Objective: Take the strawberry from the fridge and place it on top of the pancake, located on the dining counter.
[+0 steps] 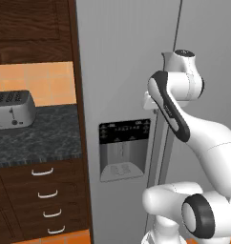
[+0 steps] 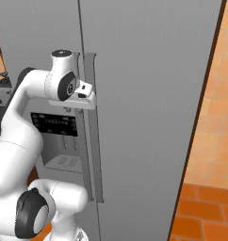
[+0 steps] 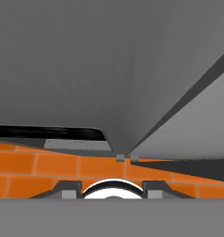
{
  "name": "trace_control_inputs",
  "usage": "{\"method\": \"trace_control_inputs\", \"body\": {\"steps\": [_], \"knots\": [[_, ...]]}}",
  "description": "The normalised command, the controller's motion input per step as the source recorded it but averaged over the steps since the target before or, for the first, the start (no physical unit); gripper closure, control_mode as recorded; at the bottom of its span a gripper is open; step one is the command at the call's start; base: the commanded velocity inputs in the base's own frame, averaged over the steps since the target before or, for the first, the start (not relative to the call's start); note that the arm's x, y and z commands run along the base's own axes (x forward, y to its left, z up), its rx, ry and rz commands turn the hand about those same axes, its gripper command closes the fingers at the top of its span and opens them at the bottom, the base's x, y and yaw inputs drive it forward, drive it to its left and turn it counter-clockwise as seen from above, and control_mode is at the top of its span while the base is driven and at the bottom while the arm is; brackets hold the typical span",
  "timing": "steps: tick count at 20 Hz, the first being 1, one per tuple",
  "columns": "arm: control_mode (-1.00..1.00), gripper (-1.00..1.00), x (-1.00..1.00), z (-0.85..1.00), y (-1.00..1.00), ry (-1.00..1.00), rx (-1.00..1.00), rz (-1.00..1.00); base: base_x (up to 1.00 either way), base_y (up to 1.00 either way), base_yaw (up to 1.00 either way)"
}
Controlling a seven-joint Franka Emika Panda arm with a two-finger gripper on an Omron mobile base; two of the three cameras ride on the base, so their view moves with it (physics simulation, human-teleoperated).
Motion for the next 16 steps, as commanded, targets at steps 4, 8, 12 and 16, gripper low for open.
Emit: {"method": "trace_control_inputs", "body": {"steps": [4,8,12,16], "knots": [[1.00,-1.00,0.00,0.00,0.00,0.00,0.00,0.00,0.00,0.00,0.00],[1.00,-1.00,0.00,0.00,0.00,0.00,0.00,0.00,-0.13,-0.02,0.00],[1.00,-1.00,0.00,0.00,0.00,0.00,0.00,0.00,-0.46,-0.23,-0.07],[1.00,-1.00,0.00,0.00,0.00,0.00,0.00,0.00,-0.50,-0.38,-0.05]]}}
